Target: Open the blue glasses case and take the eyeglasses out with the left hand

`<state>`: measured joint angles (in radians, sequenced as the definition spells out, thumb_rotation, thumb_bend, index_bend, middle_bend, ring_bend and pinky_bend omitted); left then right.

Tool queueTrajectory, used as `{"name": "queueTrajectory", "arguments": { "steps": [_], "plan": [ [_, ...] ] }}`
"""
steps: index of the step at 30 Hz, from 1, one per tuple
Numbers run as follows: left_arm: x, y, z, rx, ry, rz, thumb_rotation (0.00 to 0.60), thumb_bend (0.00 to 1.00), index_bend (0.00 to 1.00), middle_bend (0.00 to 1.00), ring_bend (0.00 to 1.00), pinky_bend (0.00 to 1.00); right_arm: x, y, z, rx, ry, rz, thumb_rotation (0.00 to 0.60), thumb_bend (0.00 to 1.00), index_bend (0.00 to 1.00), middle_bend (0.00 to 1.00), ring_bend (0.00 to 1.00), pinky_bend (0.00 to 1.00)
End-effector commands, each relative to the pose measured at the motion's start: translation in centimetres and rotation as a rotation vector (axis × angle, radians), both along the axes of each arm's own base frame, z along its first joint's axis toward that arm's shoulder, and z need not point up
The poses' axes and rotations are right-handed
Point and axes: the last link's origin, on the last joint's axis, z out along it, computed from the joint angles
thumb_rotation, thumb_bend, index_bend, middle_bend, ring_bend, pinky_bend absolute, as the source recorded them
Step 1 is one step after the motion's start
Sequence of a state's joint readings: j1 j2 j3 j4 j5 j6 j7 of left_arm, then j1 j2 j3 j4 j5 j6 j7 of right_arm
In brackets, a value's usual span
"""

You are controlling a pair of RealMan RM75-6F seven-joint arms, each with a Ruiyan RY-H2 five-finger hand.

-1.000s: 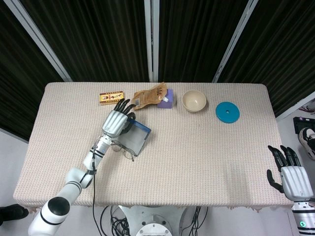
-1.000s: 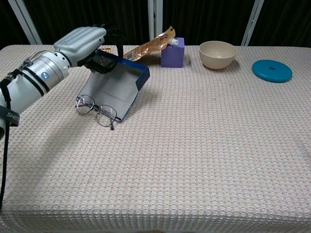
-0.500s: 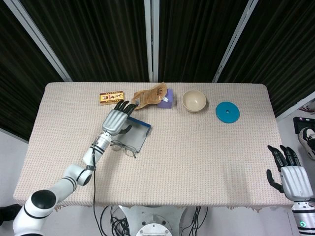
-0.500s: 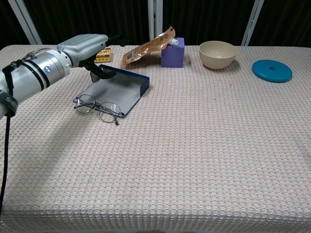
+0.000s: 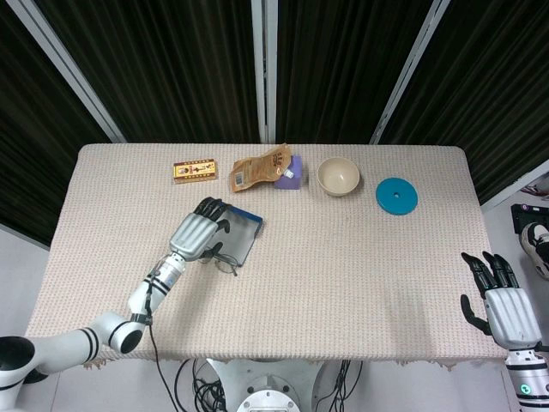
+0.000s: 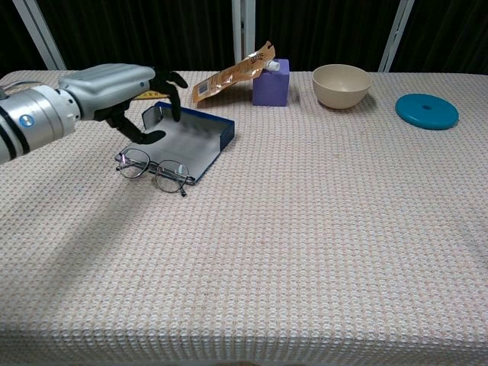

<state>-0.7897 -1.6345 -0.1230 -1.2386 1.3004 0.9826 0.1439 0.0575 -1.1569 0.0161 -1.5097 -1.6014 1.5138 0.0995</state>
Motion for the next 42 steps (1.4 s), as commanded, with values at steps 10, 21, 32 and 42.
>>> {"name": "queueTrajectory", "arguments": {
  "steps": [10, 21, 32, 42],
  "plan": [
    [-2.1, -3.4, -0.2, -0.015, 0.118, 0.106, 0.6, 0.38, 0.42, 0.1, 0.0, 0.0, 0.1, -0.2, -0.1, 0.005, -0.002, 0.012, 0.6, 0.48, 0.0, 0.15, 0.0, 0.03],
    [-1.3, -3.1, -1.3, -0.016, 0.102, 0.099, 0.6, 0.38, 0.41, 0.1, 0.0, 0.0, 0.1, -0.1, -0.1, 0.005, -0.002, 0.006, 0.6, 0.48, 0.0, 0.15, 0.0, 0.03],
    [-1.2, -3.2, -2.1, -0.031, 0.127, 0.09, 0.6, 0.38, 0.41, 0.1, 0.0, 0.0, -0.1, 0.1, 0.0, 0.002, -0.003, 0.0, 0.6, 0.48, 0.0, 0.15, 0.0, 0.03],
    [-1.6, -3.1, -2.8, -0.028, 0.126, 0.107, 0.6, 0.41, 0.54, 0.11, 0.0, 0.0, -0.3, 0.2, 0.1, 0.0, -0.003, -0.004, 0.6, 0.48, 0.0, 0.15, 0.0, 0.03]
  ]
}}
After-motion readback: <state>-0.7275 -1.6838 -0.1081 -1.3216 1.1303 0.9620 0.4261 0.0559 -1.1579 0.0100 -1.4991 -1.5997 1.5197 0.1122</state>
